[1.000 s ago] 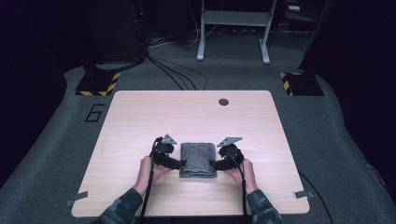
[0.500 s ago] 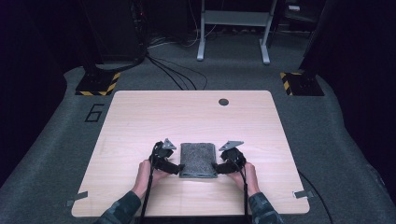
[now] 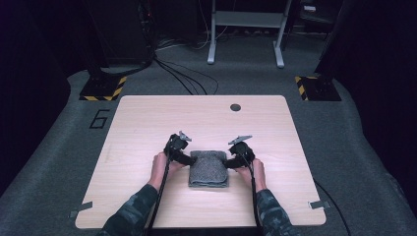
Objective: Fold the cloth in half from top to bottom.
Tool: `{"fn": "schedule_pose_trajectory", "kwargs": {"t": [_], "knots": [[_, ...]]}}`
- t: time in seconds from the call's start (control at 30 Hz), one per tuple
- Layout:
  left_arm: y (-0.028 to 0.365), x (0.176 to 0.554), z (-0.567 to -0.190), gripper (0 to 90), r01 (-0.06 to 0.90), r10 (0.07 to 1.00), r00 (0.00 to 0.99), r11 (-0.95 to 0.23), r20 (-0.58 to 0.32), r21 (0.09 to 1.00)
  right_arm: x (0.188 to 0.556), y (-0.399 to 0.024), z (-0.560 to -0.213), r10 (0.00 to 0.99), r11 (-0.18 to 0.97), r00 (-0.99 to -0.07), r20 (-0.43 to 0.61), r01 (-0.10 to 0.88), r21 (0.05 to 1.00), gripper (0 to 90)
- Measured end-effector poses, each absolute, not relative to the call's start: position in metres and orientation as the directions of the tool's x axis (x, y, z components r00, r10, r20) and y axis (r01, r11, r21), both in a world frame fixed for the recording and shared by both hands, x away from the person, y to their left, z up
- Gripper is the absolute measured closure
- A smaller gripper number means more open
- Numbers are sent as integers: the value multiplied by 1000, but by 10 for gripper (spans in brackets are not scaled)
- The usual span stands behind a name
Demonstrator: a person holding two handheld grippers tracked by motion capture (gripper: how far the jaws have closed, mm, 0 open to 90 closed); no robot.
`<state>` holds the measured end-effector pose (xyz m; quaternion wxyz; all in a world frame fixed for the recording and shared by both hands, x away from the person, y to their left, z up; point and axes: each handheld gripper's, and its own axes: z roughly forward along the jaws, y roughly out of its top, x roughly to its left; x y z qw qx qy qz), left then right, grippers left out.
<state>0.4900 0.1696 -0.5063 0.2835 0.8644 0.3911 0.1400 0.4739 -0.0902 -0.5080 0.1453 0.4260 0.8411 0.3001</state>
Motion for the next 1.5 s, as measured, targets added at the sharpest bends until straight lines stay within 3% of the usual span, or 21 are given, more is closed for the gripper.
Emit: {"fn": "schedule_pose_trajectory", "kwargs": {"t": [0.37, 0.83, 1.17, 1.5], "knots": [[179, 488, -500, 148, 604, 767, 641, -466, -46, 647, 474, -96, -503, 798, 440, -602, 24, 609, 660, 255], [218, 449, -458, 130, 538, 777, 630, -425, -11, 728, 439, -130, -466, 794, 387, -606, 40, 556, 736, 197], [269, 418, -454, 101, 556, 828, 561, -375, -2, 742, 408, -189, -455, 844, 341, -536, 11, 553, 760, 142], [326, 385, -493, 72, 632, 907, 418, -252, -49, 733, 382, -250, -492, 915, 270, -403, 6, 623, 734, 66]]}}
